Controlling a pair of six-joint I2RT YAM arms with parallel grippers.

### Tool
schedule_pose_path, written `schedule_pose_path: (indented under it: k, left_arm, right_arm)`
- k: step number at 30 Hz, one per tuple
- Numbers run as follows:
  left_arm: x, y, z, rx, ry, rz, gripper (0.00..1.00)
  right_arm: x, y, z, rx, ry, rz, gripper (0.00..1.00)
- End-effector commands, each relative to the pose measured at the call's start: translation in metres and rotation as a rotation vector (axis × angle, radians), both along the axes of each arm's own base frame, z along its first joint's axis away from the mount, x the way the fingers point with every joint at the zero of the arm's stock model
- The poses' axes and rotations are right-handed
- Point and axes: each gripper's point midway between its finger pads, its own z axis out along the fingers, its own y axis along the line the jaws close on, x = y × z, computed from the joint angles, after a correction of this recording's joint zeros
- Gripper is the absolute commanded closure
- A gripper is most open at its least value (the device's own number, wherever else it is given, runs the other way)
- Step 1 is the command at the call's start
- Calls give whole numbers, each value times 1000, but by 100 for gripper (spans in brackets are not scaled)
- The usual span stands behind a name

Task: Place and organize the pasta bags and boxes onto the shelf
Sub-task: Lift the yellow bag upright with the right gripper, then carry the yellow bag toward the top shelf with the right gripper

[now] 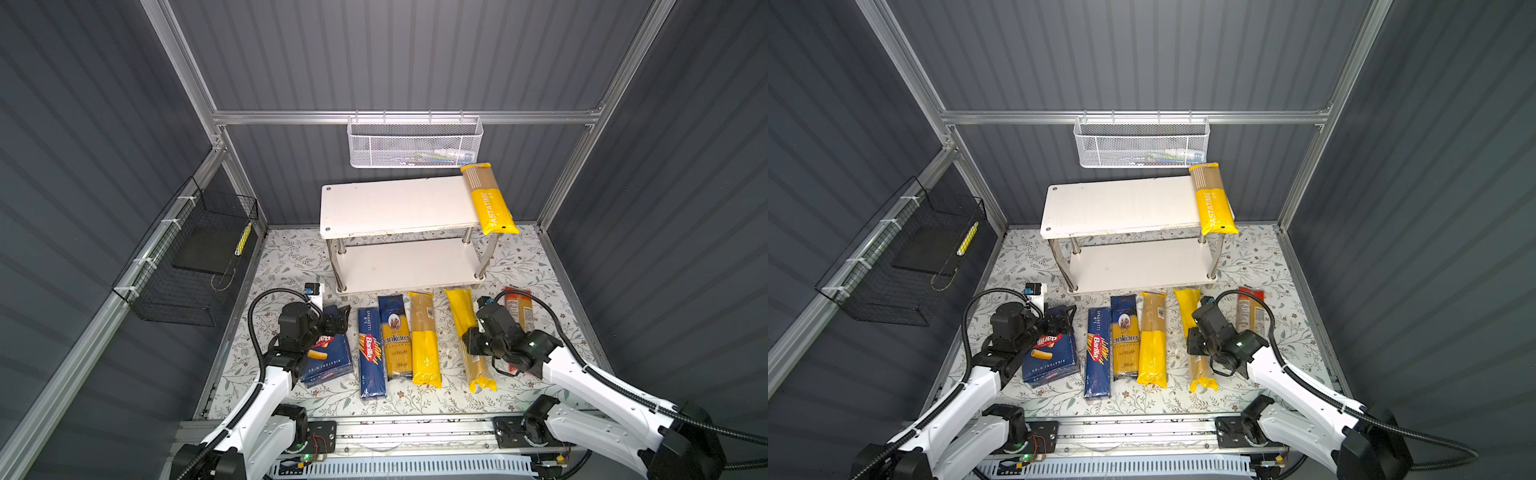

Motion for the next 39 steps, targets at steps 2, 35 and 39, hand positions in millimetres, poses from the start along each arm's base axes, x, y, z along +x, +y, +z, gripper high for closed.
schedule_pose_path:
  k: [2, 35, 39]
  left_arm:
    - [-2, 1, -3, 4, 6, 3, 1]
    - [-1, 1, -3, 4, 8, 3, 0]
    - [-1, 1, -3, 5, 11, 3, 0]
  right_arm:
    - [19, 14, 61, 61, -147, 49, 100]
    - [19, 38, 272, 179, -478, 174, 100]
    - [30, 42, 286, 174, -516, 160, 100]
